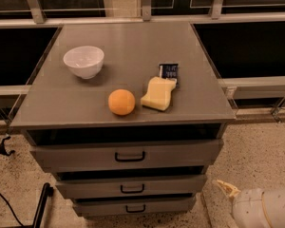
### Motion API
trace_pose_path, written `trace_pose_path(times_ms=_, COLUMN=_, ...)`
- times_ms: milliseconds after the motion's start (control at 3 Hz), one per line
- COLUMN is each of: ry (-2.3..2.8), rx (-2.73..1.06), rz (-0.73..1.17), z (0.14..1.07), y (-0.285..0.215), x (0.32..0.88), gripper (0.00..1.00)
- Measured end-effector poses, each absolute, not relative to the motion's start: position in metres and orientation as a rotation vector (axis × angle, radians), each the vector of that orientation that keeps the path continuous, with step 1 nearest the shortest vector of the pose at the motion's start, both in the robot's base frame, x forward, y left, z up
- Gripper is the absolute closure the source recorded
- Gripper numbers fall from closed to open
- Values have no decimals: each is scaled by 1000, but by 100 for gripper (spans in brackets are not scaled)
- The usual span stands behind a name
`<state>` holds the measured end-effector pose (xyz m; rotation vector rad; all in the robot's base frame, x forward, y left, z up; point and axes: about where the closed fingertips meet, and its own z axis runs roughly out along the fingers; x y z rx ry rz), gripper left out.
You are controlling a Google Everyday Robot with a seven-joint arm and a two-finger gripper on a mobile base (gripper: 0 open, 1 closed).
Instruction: Open middle drawer
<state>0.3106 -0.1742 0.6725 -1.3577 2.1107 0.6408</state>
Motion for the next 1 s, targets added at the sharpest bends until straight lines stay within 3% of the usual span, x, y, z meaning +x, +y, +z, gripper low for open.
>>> trace_pose_path(times_ms=1000, ry=1927, rx=-1498, rz=404, z=580, y=-162, x=355, gripper=0)
